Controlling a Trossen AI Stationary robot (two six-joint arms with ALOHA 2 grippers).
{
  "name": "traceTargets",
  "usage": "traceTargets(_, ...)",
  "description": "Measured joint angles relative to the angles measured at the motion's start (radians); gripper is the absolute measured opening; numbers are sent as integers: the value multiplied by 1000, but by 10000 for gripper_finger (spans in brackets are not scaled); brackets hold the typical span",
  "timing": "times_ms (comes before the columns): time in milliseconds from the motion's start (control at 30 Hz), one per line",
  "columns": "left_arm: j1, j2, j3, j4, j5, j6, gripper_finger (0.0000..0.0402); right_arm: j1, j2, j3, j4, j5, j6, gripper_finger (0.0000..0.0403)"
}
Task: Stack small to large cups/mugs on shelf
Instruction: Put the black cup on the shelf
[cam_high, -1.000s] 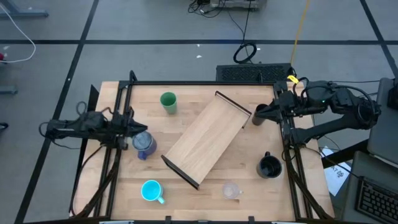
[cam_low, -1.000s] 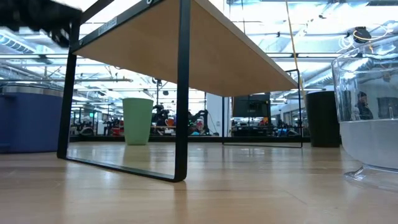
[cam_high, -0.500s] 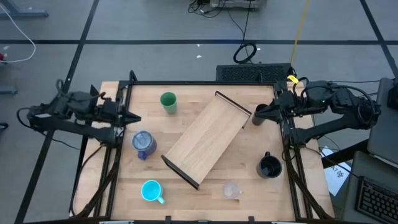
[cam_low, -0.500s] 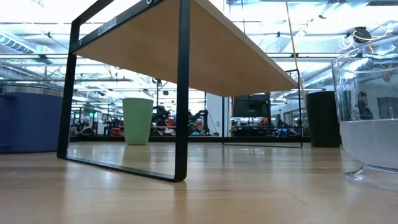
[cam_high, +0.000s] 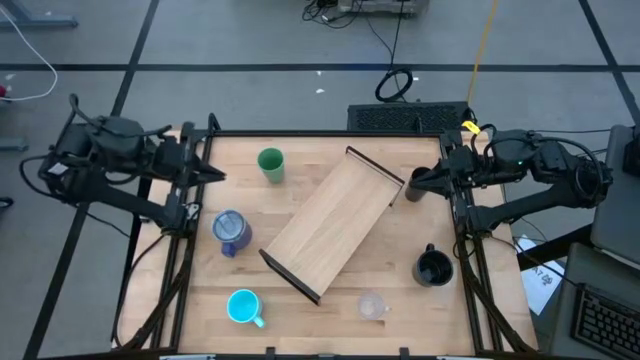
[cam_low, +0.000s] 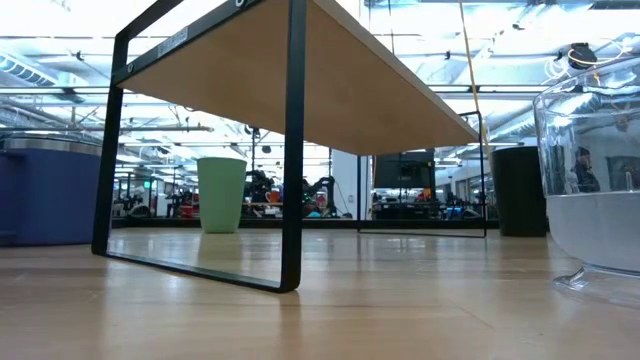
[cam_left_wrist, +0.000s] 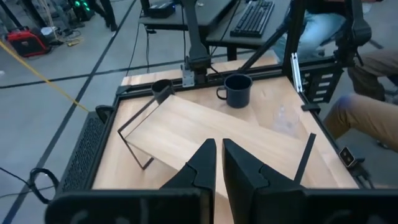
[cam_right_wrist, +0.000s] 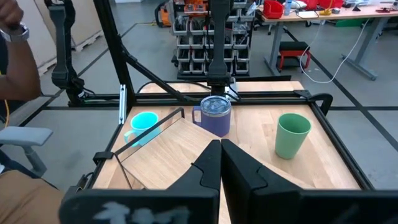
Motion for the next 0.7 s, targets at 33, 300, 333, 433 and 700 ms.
traceTargets(33,0,8,6,-5,0,1,31,0,0,0,0,0,3,0)
traceTargets(300,0,24,-57,-2,-55,-11,31,0,2,-30,0,0,27,0)
traceTargets(333,0,24,-70,5,-61,-11,31,0,4,-31,0,0,30,0)
traceTargets(433,-4,23,-112,29,-95,-18,31,0,10,-32,1,0,30,0)
traceTargets(700,-37,8,-276,165,-141,-19,31,0,30,-32,-30,8,59,0)
